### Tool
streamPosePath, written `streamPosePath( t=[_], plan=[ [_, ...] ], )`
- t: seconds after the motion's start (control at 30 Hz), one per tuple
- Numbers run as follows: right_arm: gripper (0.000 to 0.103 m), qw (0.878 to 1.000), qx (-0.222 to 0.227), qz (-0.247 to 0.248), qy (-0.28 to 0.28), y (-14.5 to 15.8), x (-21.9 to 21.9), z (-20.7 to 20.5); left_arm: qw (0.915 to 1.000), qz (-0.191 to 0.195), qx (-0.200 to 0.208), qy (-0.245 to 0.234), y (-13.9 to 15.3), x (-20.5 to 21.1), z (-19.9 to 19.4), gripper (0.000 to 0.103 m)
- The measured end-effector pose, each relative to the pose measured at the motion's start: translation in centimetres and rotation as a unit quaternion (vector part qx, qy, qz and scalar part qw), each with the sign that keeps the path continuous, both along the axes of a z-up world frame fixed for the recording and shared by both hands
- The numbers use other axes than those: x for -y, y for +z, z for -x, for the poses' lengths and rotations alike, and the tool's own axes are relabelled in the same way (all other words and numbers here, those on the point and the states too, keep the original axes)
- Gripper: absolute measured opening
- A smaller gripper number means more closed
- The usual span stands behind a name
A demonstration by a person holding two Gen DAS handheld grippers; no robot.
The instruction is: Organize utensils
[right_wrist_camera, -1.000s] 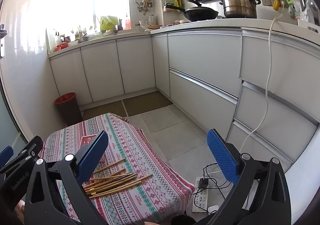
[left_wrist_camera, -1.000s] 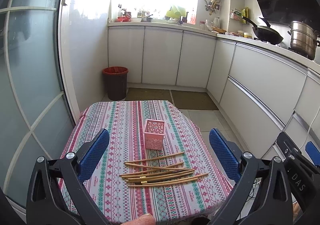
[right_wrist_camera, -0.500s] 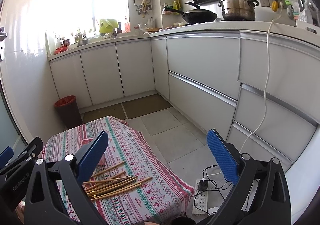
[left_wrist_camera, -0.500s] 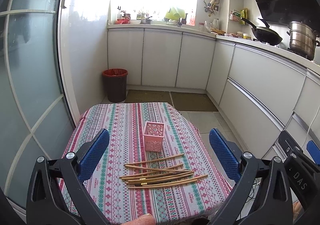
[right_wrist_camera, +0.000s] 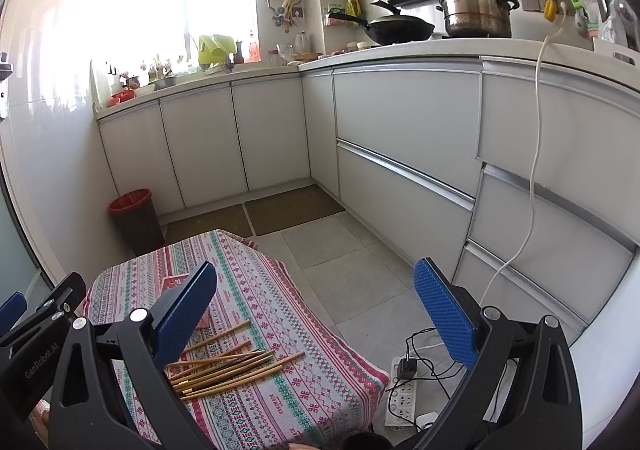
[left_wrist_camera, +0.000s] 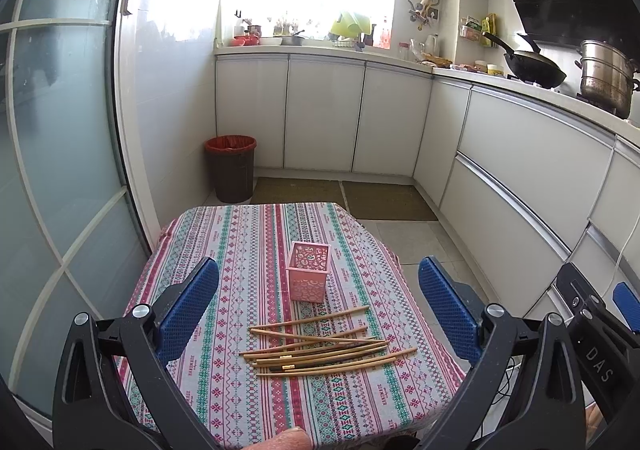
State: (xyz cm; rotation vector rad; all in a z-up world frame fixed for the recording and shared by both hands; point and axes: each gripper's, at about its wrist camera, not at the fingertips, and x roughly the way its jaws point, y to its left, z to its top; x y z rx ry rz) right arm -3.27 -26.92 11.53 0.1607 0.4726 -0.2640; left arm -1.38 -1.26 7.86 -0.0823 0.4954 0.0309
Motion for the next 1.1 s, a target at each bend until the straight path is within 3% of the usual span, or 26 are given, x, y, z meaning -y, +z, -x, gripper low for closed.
streamPosePath(
  t=[0.4,0.53,0.67,0.7,0.77,0.83,0.9,1.03,1.1],
  plan=[
    [0.096,1.000,-0.013,-0.016,-0.002,-0.9,0.2,-1.6,0.9996,-0.015,-0.018,-0.013,-1.0,0.3,-2.2,0.096],
    [0.096,0.993,-0.047,-0.107,-0.009,-2.8,2.6,-5.0,0.9914,-0.070,-0.037,-0.104,-2.2,1.8,-6.6,0.096],
    [0.096,0.976,-0.087,-0.196,-0.026,-5.2,5.5,-9.2,0.9795,-0.030,-0.027,-0.198,-2.8,1.4,-10.9,0.096],
    [0.096,0.971,-0.093,-0.218,-0.032,-5.8,6.2,-10.3,0.9731,-0.030,-0.034,-0.226,-3.2,1.7,-12.0,0.096],
    [0.096,0.960,-0.104,-0.257,-0.042,-6.8,7.5,-12.3,0.9479,-0.053,-0.117,-0.291,-5.9,3.3,-15.3,0.096],
    [0.096,0.950,-0.120,-0.286,-0.041,-7.8,8.4,-14.9,0.9318,-0.072,-0.195,-0.298,-9.4,4.5,-18.2,0.096],
    [0.096,0.940,-0.138,-0.310,-0.033,-8.8,8.9,-17.4,0.9139,-0.061,-0.263,-0.303,-13.1,5.2,-21.0,0.095],
    [0.096,0.923,-0.183,-0.337,-0.021,-12.6,9.2,-20.8,0.8798,-0.060,-0.351,-0.315,-19.0,7.0,-24.0,0.070],
    [0.096,0.910,-0.221,-0.350,-0.022,-15.3,9.3,-21.8,0.8628,-0.072,-0.371,-0.336,-21.1,8.4,-24.3,0.068]
  ],
)
